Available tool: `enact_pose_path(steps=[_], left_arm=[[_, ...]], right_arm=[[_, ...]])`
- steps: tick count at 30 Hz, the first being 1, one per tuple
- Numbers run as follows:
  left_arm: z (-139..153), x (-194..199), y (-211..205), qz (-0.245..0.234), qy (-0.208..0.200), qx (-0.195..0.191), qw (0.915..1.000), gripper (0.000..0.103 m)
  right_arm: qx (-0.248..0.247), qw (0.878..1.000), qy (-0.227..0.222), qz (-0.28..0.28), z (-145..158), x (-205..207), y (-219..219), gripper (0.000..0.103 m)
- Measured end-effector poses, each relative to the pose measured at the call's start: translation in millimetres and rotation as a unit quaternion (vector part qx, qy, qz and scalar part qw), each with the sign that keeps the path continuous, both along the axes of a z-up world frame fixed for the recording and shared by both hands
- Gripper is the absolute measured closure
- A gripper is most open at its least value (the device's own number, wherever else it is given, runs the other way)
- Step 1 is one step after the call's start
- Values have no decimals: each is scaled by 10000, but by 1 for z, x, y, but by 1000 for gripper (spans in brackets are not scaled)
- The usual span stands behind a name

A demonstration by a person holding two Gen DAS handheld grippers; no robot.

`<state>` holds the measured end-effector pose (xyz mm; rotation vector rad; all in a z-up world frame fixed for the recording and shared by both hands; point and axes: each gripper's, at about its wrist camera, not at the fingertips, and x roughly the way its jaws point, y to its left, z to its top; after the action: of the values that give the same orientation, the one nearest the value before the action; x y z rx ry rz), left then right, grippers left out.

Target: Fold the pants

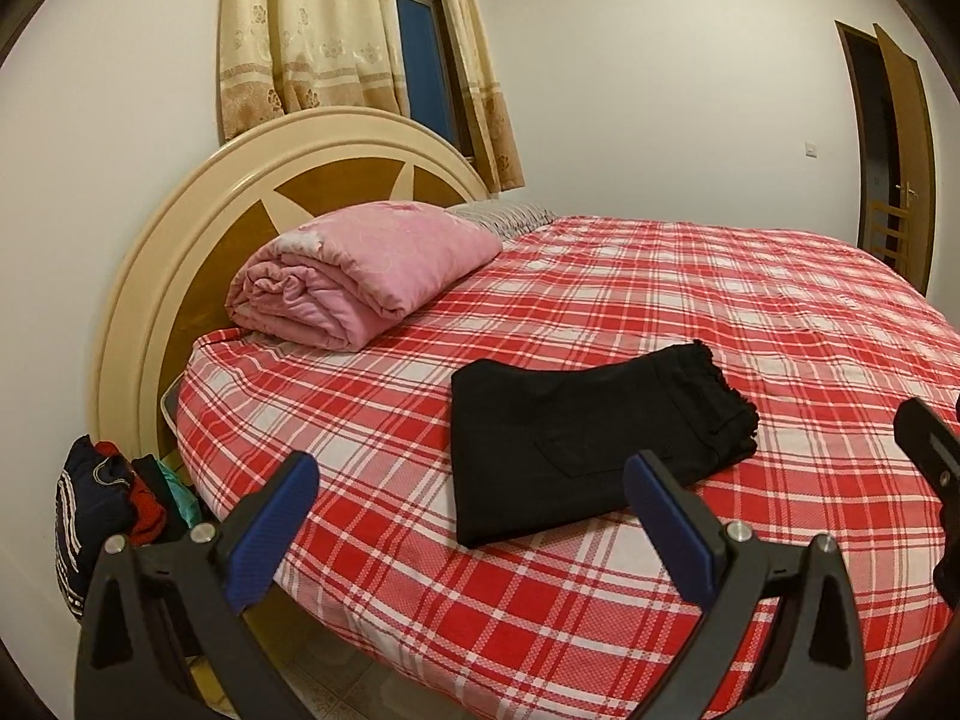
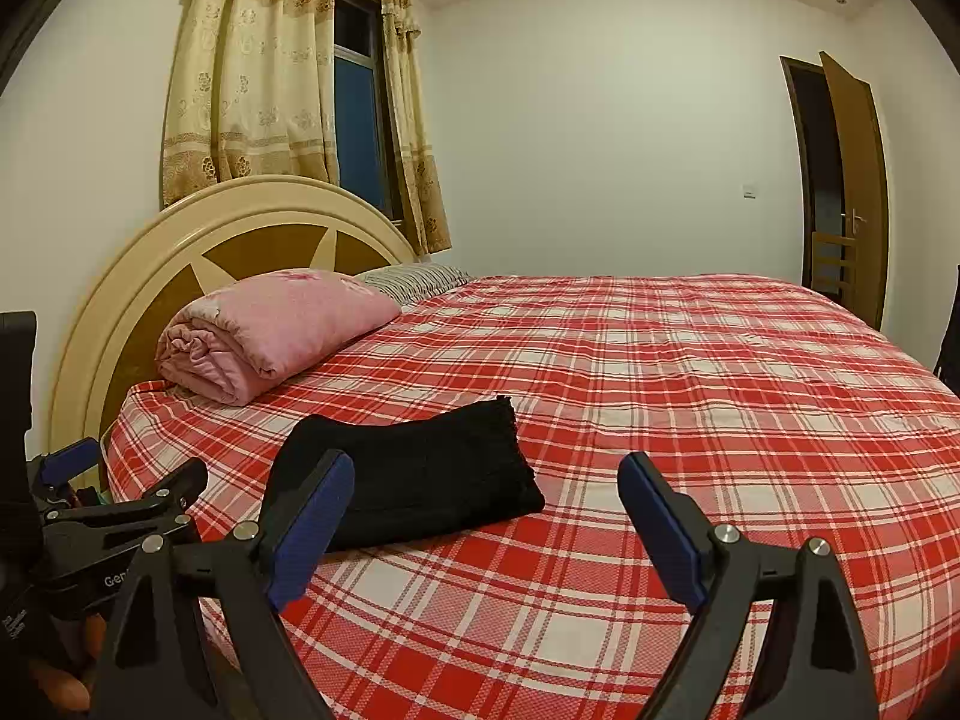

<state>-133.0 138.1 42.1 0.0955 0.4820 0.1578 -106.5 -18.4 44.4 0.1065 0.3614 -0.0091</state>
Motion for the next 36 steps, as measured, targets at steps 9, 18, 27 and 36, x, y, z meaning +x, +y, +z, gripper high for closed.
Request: enact_pose_path(steps=[9,18,27,36], left_arm=[[0,0,0,-12,-7,-3,10000,0],[0,0,-1,-1,6,27,10000,0],[-1,2,0,-21,67,-46,10000,0],[-5,5,0,-39,145,12,9999,0]], right_arm=[[28,10000,-8,-21,0,-1,-1,12],[32,10000,-16,-50,-1,-1,-2,12],[50,10000,-14,-77,-2,-1,-2,12],[71,9999,-22,-140,-3,-1,-2,12]])
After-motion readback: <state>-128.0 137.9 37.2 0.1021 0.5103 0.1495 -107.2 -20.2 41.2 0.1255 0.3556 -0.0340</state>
